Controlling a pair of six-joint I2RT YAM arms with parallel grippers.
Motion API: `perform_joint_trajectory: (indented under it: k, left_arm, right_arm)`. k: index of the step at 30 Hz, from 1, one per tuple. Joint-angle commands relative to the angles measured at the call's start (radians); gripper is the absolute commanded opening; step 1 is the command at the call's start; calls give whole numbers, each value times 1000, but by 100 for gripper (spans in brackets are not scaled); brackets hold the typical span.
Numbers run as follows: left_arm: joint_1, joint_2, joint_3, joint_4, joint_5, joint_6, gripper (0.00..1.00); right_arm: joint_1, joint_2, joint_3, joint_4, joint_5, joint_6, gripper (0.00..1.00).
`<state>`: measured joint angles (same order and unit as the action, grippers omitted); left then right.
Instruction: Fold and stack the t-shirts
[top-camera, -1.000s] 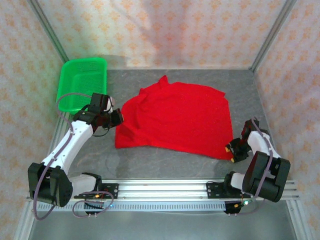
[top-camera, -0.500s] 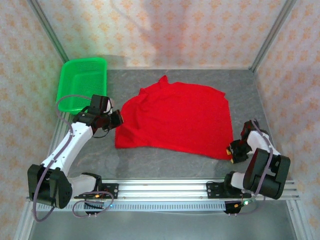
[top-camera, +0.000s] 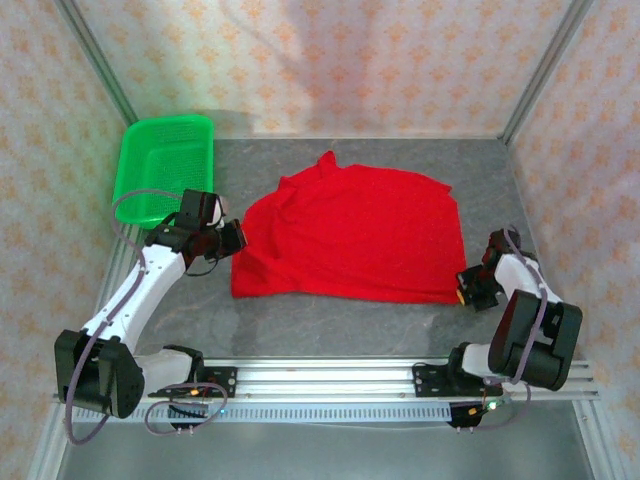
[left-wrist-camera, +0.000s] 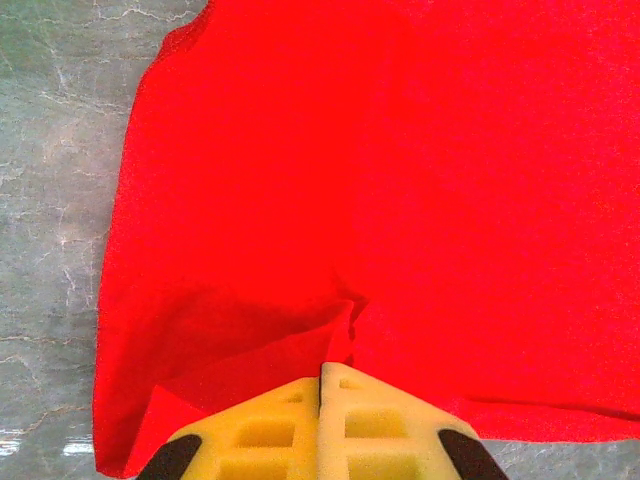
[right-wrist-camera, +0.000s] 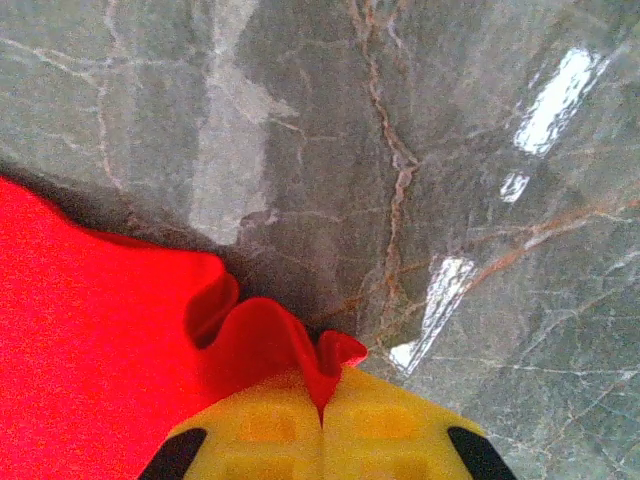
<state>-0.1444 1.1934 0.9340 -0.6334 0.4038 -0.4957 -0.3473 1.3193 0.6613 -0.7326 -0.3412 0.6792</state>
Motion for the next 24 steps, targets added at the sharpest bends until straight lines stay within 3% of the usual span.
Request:
perform_joint_trajectory:
  k: [1,12,24]
  left_arm:
    - [-11,2,51,9,-22,19,0]
    - [-11,63,169,-16,-29,55,0]
    - [-10,196,307,-19,-46,145,0]
  right_arm:
    - [7,-29,41,-35,8,-27,0]
    - [8,-18,180,-92,-58,-76,0]
    - [9,122,331,-103,-89,-132,0]
